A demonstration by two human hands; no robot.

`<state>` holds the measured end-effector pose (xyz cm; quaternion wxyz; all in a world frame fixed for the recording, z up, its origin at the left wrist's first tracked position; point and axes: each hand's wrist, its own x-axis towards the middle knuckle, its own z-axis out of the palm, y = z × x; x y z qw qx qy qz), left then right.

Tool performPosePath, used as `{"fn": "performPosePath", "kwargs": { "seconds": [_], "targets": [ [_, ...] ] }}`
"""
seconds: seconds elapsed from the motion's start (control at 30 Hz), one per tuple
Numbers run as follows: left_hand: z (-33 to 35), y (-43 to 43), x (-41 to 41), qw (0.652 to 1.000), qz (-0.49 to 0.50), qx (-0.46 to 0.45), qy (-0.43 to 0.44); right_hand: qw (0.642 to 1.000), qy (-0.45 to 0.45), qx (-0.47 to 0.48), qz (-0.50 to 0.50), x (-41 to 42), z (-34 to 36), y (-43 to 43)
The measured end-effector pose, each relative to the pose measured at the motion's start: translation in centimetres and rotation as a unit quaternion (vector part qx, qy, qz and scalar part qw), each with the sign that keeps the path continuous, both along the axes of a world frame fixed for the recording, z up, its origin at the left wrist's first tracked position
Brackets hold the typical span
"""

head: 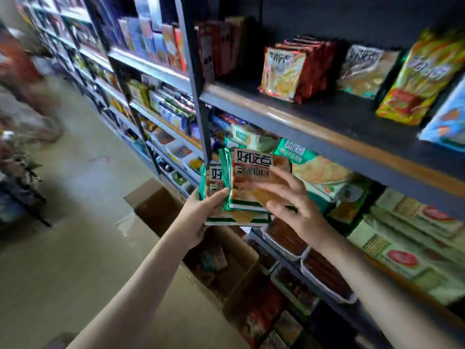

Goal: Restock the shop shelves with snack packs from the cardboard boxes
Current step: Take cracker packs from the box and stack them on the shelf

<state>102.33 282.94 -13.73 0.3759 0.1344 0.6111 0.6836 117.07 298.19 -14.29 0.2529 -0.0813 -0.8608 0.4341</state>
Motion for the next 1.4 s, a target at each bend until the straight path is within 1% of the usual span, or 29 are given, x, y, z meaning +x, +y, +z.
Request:
{"fn": "performPosePath", "kwargs": {
  "seconds": [0.07,0.1,0.17,0.23,0.27,0.37,0.43,0.47,0.53,0.57,0.6,0.67,0.73,0.8,0.87,0.93,0.97,1.0,1.07,1.13,1.17,1.23,1.27,1.33,1.4],
  "targets": [
    [1.6,1.3,-0.4,0.999,-0.016,0.027,0.009,0.989,0.064,-0.077,-0.105,-0.3,2.1,1.2],
    [2.2,2.0,-0.8,0.999,-0.026,0.038,0.014,0.98,0.067,-0.123,-0.14,-0.6,2.7,2.0],
    [3.2,3.4,-1.9,0.997,-0.042,0.062,0.023,0.956,0.019,-0.25,-0.154,-1.4,3.9,3.4],
    [4.0,4.7,-3.3,0.994,-0.057,0.085,0.036,0.93,-0.013,-0.34,-0.14,-2.0,4.7,4.8],
    [4.5,5.5,-4.2,0.993,-0.062,0.09,0.04,0.922,-0.013,-0.364,-0.131,-2.4,5.3,5.5],
    [6.5,8.0,-6.8,0.989,-0.088,0.107,0.049,0.906,0.047,-0.391,-0.154,-3.9,7.9,6.1],
    [7.9,9.7,-8.9,0.987,-0.096,0.12,0.051,0.891,0.121,-0.4,-0.179,-4.5,9.4,7.9],
    [8.4,10.5,-10.1,0.986,-0.097,0.126,0.052,0.89,0.146,-0.383,-0.2,-4.8,10.0,8.9],
    [9.1,12.2,-12.4,0.983,-0.104,0.14,0.053,0.893,0.169,-0.332,-0.253,-5.4,10.8,11.6],
    [9.5,12.9,-13.5,0.982,-0.108,0.143,0.056,0.887,0.181,-0.317,-0.283,-5.7,11.2,12.7],
    [9.7,13.7,-14.6,0.982,-0.11,0.143,0.062,0.874,0.198,-0.318,-0.31,-6.0,11.6,13.8],
    [10.1,15.3,-16.6,0.981,-0.114,0.14,0.072,0.836,0.24,-0.354,-0.344,-6.8,12.3,15.7],
    [10.3,17.0,-18.2,0.979,-0.119,0.147,0.072,0.817,0.248,-0.362,-0.374,-7.7,12.7,17.1],
    [10.4,18.7,-19.5,0.978,-0.116,0.151,0.083,0.814,0.221,-0.325,-0.428,-8.2,12.2,18.9],
    [10.3,20.2,-20.3,0.978,-0.113,0.155,0.087,0.822,0.172,-0.259,-0.478,-8.6,11.8,20.2],
    [10.2,21.5,-20.8,0.975,-0.121,0.158,0.099,0.835,0.055,-0.149,-0.527,-8.8,11.8,21.4],
    [10.1,22.1,-21.0,0.974,-0.123,0.16,0.102,0.832,-0.004,-0.099,-0.546,-8.9,11.9,21.8],
    [10.0,22.6,-21.2,0.974,-0.125,0.162,0.1,0.832,-0.039,-0.066,-0.549,-9.2,11.8,22.4],
    [9.9,23.6,-21.6,0.973,-0.129,0.164,0.093,0.829,-0.075,-0.008,-0.553,-10.0,11.7,23.3],
    [9.8,24.4,-21.9,0.972,-0.133,0.171,0.091,0.818,-0.086,0.064,-0.565,-10.3,11.2,24.6],
    [9.7,24.9,-22.2,0.971,-0.134,0.175,0.09,0.809,-0.111,0.116,-0.565,-10.4,10.8,25.1],
    [9.7,25.5,-22.5,0.97,-0.136,0.183,0.088,0.778,-0.22,0.238,-0.538,-10.5,10.3,26.0],
    [9.7,25.8,-22.6,0.969,-0.139,0.187,0.085,0.768,-0.271,0.279,-0.509,-10.6,10.3,26.5],
    [9.8,26.2,-22.8,0.966,-0.152,0.195,0.08,0.764,-0.343,0.308,-0.451,-11.4,10.7,27.0],
    [9.8,26.5,-23.0,0.961,-0.169,0.201,0.081,0.747,-0.407,0.315,-0.422,-12.2,11.1,27.8]
  ]
}}
